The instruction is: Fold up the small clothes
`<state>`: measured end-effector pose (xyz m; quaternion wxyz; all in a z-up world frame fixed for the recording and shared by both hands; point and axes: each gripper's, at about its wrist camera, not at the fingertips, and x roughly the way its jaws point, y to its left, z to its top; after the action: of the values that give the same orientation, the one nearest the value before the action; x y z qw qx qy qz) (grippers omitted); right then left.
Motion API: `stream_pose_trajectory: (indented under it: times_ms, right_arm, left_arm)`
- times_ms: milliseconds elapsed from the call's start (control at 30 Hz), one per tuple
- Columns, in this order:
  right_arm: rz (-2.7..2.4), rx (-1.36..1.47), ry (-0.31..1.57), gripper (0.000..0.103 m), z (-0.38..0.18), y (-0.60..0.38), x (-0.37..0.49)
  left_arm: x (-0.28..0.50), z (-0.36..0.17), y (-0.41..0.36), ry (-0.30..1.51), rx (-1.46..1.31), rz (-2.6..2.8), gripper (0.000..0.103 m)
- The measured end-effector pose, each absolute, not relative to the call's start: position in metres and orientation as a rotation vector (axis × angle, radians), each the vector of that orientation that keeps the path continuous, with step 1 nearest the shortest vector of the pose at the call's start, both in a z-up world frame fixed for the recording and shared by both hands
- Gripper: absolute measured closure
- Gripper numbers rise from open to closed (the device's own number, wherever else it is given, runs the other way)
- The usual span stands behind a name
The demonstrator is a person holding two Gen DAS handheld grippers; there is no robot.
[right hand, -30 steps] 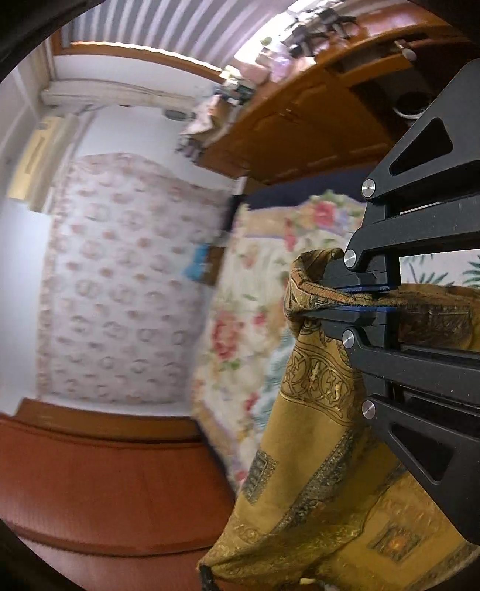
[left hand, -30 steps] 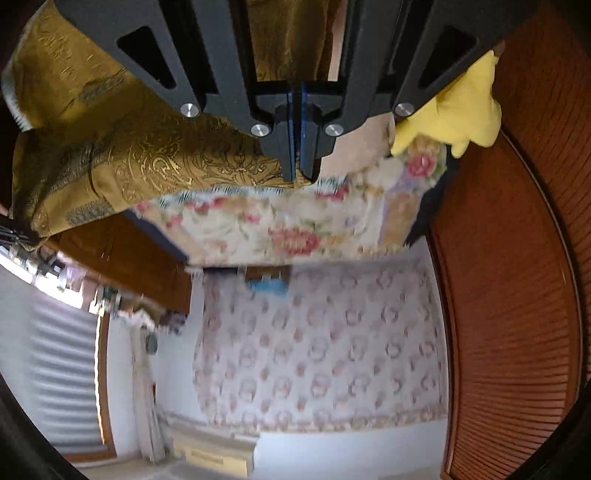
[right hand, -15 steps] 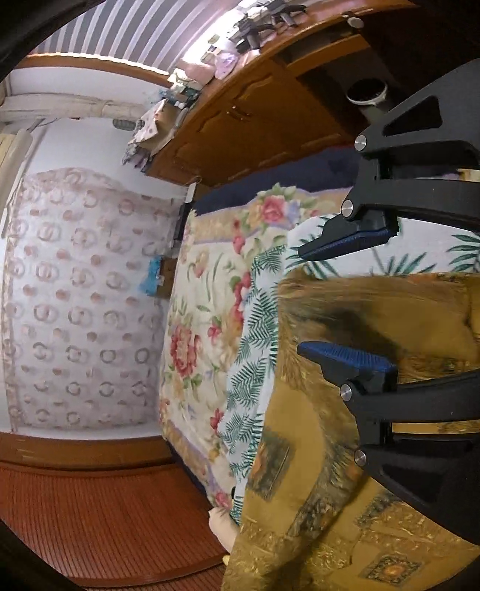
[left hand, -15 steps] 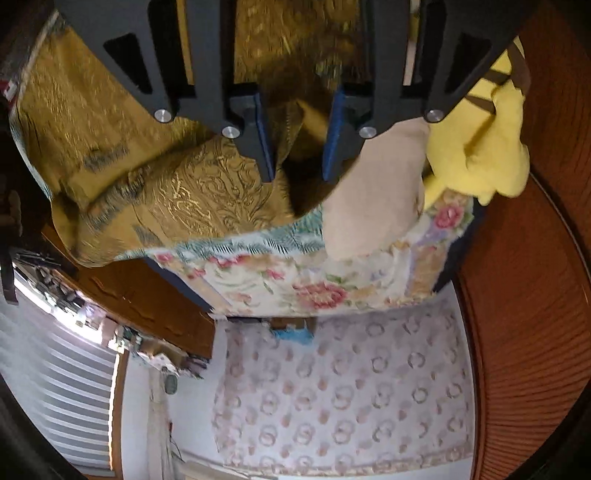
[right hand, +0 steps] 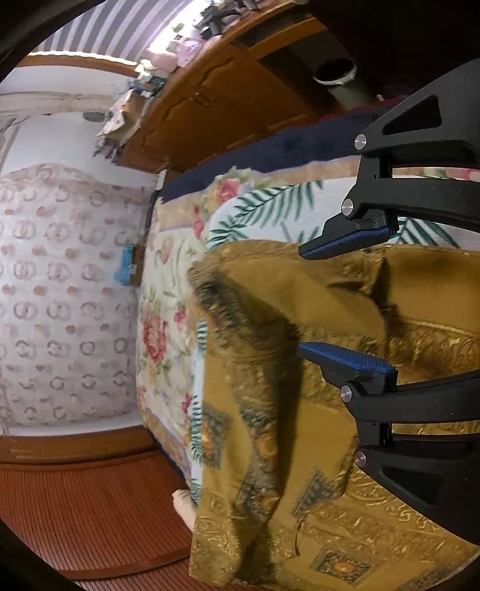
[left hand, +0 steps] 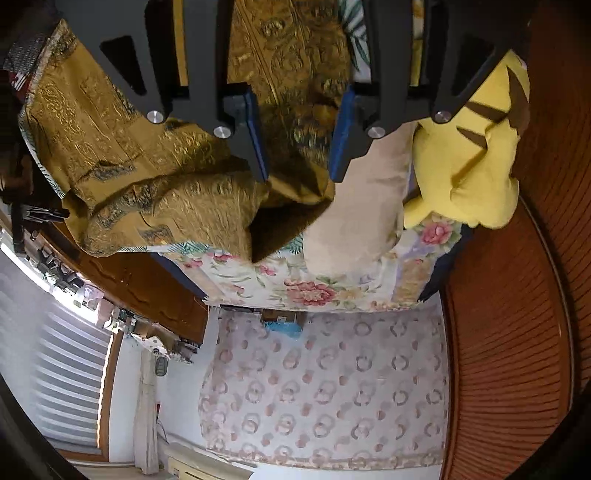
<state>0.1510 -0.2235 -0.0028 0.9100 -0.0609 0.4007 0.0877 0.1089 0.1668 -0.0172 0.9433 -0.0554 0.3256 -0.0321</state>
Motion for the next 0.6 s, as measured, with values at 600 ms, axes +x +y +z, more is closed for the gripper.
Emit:
stream_pose_trajectory:
  times_ms: [600]
  right_arm:
    - [0.153,-0.116,0.925,0.055,-0.046,-0.221,0.15]
  left_arm:
    - [0.118,-0.068,0.174,0.755,-0.093,0.026,0.071]
